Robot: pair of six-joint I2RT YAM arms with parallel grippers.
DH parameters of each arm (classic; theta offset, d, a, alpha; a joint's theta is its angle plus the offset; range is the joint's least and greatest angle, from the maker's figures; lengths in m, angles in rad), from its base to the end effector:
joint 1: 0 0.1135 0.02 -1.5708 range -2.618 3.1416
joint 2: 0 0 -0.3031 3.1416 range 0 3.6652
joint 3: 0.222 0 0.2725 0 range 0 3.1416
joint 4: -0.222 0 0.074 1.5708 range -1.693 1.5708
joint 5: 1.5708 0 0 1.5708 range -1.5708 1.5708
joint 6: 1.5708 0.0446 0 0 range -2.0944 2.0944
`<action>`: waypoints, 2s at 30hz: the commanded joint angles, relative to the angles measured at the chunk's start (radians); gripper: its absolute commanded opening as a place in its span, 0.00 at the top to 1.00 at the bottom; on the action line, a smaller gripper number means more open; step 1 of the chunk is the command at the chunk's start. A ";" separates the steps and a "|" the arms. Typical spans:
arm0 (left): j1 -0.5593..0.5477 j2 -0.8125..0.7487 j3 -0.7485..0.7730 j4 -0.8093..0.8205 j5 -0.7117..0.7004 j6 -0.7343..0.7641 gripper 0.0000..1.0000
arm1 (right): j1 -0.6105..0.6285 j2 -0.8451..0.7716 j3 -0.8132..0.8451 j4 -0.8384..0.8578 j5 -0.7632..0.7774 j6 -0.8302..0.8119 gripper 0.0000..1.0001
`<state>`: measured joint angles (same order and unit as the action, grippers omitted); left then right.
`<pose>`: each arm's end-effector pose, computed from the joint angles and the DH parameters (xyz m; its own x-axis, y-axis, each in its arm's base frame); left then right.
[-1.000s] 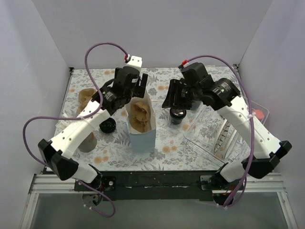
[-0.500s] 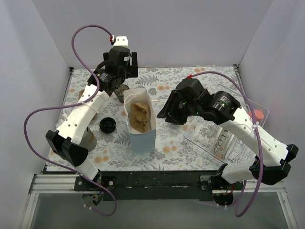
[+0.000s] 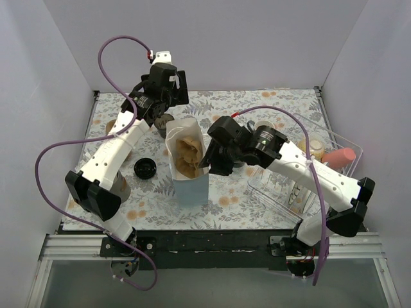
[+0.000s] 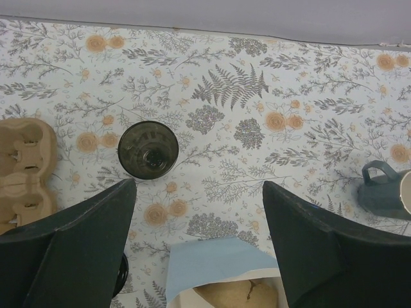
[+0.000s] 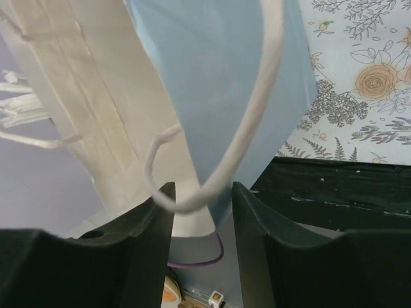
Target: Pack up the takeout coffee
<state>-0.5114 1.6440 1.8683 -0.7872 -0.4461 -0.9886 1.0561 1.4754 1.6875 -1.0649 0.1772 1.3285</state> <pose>0.3448 -0.1714 0.4724 -0.3589 -0.6627 -0.6573 -0.3209 0.7489 -0.5798 0.1624 0.2711 0.4410 -0.8653 0.4111 -0.2867 0.1680 0.7769 0.6068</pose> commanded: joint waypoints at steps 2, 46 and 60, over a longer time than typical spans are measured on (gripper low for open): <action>0.004 -0.038 -0.007 0.000 0.000 0.001 0.20 | 0.008 0.028 0.018 -0.030 0.065 -0.025 0.56; 0.011 -0.078 0.296 -0.434 0.327 0.145 0.24 | -0.148 -0.053 0.054 0.040 -0.254 -1.592 0.90; 0.014 -0.075 0.331 -0.472 0.354 0.159 0.23 | -0.214 0.065 0.210 0.068 -0.142 -1.513 0.69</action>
<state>-0.5003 1.5810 2.1242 -1.2083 -0.1219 -0.8673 0.8600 1.5036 1.7931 -1.0626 0.0280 -0.2104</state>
